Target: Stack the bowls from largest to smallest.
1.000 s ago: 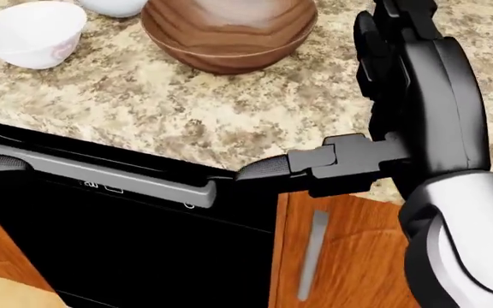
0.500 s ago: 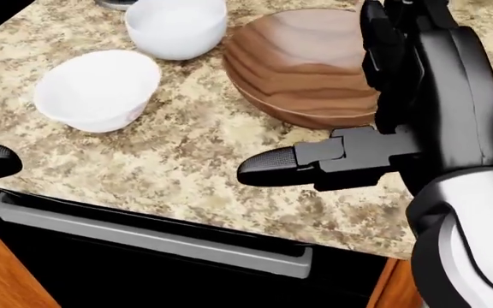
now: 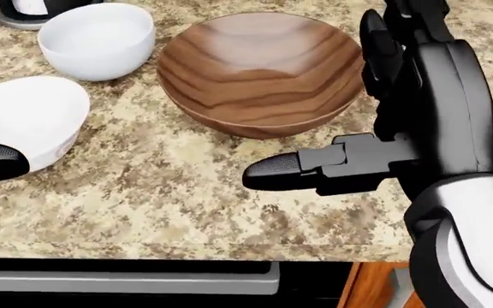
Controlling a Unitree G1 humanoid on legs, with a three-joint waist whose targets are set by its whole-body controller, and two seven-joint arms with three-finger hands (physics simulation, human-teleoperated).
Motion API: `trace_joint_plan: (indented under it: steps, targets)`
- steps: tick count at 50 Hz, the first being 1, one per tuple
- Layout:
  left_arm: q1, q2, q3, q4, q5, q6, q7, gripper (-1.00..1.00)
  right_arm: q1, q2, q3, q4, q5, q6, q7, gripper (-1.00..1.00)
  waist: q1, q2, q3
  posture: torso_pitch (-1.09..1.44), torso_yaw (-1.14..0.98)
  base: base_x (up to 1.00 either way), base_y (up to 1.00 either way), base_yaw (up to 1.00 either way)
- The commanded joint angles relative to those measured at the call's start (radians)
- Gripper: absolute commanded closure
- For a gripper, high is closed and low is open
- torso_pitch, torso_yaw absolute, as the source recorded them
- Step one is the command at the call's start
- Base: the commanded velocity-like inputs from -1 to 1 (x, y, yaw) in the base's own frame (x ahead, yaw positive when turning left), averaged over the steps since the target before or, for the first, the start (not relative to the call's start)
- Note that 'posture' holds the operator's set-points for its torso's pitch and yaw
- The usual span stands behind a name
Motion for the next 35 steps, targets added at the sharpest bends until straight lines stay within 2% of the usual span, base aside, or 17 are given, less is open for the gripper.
trace_joint_plan:
  steps: [1,4,8,11,13,14,15,16,17,18,23,25,26,27,30,31,35]
  targets:
    - [-0.033,0.021,0.012,-0.026,-0.003,-0.033,-0.001,-1.00,-0.031,-0.004,-0.013,-0.032,-0.005,-0.036,-0.005,-1.00,-0.004,0.016,-0.026,0.00,0.00,0.15,0.00,0.00]
    - [-0.038,0.023,0.015,-0.030,-0.010,-0.027,0.004,-1.00,-0.034,-0.006,-0.017,-0.037,-0.002,-0.032,-0.006,-1.00,-0.005,0.029,-0.036,0.00,0.00,0.14,0.00,0.00]
    - [-0.042,0.028,0.024,-0.034,-0.029,-0.021,0.013,-1.00,-0.024,-0.004,-0.008,-0.028,0.000,-0.055,-0.010,-1.00,-0.013,0.016,-0.038,0.00,0.00,0.14,0.00,0.00]
    - [-0.032,0.032,0.023,-0.026,-0.027,-0.037,0.009,-1.00,-0.030,-0.005,-0.003,-0.028,-0.002,-0.051,-0.012,-1.00,-0.020,0.026,-0.020,0.00,0.00,0.03,0.00,0.00]
    - [-0.028,0.034,0.024,-0.025,-0.028,-0.041,0.009,-1.00,-0.029,-0.005,-0.002,-0.021,-0.005,-0.053,-0.012,-1.00,-0.028,0.049,-0.020,0.00,0.00,0.00,0.00,0.00]
    - [-0.031,0.037,0.028,-0.025,-0.033,-0.039,0.010,-1.00,-0.029,-0.005,-0.002,-0.017,-0.006,-0.055,-0.011,-1.00,-0.033,0.077,-0.029,0.00,0.00,0.00,0.00,0.00]
    - [-0.030,0.039,0.029,-0.024,-0.035,-0.040,0.011,-1.00,-0.034,-0.004,0.000,-0.022,-0.006,-0.045,-0.012,-1.00,-0.032,0.106,-0.049,0.00,0.00,0.16,0.00,0.00]
    - [-0.028,0.040,0.028,-0.023,-0.035,-0.043,0.010,-1.00,-0.035,-0.003,-0.003,-0.019,-0.006,-0.046,-0.011,-1.00,-0.024,0.071,-0.034,0.00,0.00,0.22,0.00,0.00]
    - [-0.030,0.042,0.028,-0.021,-0.036,-0.043,0.011,-1.00,-0.036,-0.002,-0.005,-0.020,-0.005,-0.046,-0.010,-1.00,-0.023,0.083,-0.025,0.00,0.00,0.28,0.00,0.00]
    - [-0.030,0.043,0.027,-0.019,-0.036,-0.046,0.011,-1.00,-0.036,-0.002,-0.005,-0.020,-0.004,-0.046,-0.010,-1.00,-0.021,0.079,-0.022,0.00,0.00,0.29,0.00,0.00]
    - [-0.038,0.052,0.031,-0.019,-0.052,-0.040,0.021,-1.00,-0.037,0.000,-0.010,-0.026,0.001,-0.043,-0.012,-1.00,-0.008,0.027,-0.028,0.00,0.00,0.29,0.00,0.00]
    - [-0.040,0.056,0.033,-0.018,-0.060,-0.039,0.026,-1.00,-0.035,0.001,-0.014,-0.022,0.005,-0.051,-0.013,-1.00,-0.006,-0.021,-0.027,0.00,0.00,0.20,0.00,0.00]
    - [-0.036,0.056,0.033,-0.019,-0.060,-0.043,0.026,-1.00,-0.037,0.002,-0.013,-0.027,0.007,-0.045,-0.015,-1.00,0.002,-0.022,-0.039,0.00,0.00,0.00,0.00,0.00]
    - [-0.033,0.056,0.031,-0.019,-0.060,-0.045,0.026,-1.00,-0.035,0.003,-0.011,-0.029,0.007,-0.044,-0.017,-1.00,-0.001,-0.001,-0.035,0.00,0.00,0.00,0.00,0.00]
    - [-0.031,0.059,0.034,-0.020,-0.066,-0.045,0.028,-1.00,-0.037,0.002,-0.006,-0.027,0.009,-0.045,-0.020,-1.00,-0.007,0.031,-0.040,0.00,0.00,0.00,0.00,0.00]
    - [-0.033,0.061,0.037,-0.019,-0.071,-0.044,0.031,-1.00,-0.044,0.023,-0.025,-0.025,0.025,-0.042,-0.025,-1.00,-0.005,0.032,-0.053,0.00,0.00,0.00,0.00,0.09]
    - [-0.028,0.067,0.041,-0.018,-0.081,-0.050,0.035,-1.00,-0.047,0.018,-0.032,-0.027,0.053,-0.042,-0.043,-1.00,-0.002,0.039,-0.059,0.00,0.00,0.00,0.00,0.74]
